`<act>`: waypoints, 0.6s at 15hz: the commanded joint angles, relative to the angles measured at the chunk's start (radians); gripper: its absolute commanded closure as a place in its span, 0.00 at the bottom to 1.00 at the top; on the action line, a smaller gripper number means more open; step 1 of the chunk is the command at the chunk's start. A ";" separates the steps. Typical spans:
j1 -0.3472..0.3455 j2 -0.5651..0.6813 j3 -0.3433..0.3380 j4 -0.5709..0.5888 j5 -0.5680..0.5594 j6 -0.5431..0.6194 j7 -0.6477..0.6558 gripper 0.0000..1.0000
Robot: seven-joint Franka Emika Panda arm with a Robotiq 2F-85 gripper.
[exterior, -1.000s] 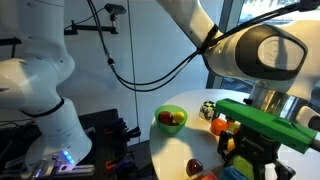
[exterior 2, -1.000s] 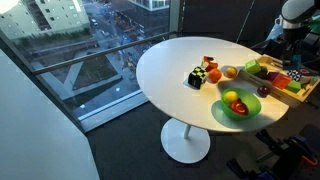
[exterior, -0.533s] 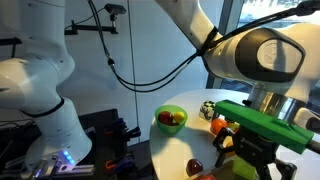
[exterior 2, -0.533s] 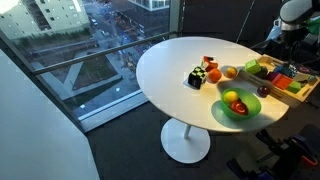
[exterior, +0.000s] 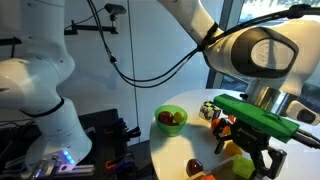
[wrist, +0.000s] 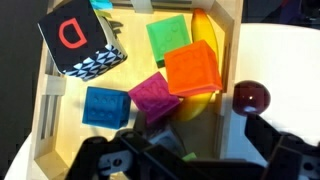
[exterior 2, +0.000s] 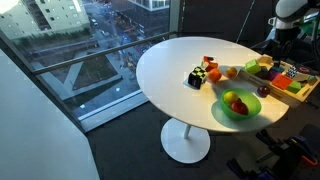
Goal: Pick up the blue block and put it in the tray
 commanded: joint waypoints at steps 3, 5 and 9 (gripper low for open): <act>-0.010 -0.043 0.040 -0.023 0.094 0.068 -0.038 0.00; -0.003 -0.049 0.051 -0.030 0.114 0.097 -0.036 0.00; 0.015 -0.060 0.077 -0.046 0.133 0.132 -0.020 0.00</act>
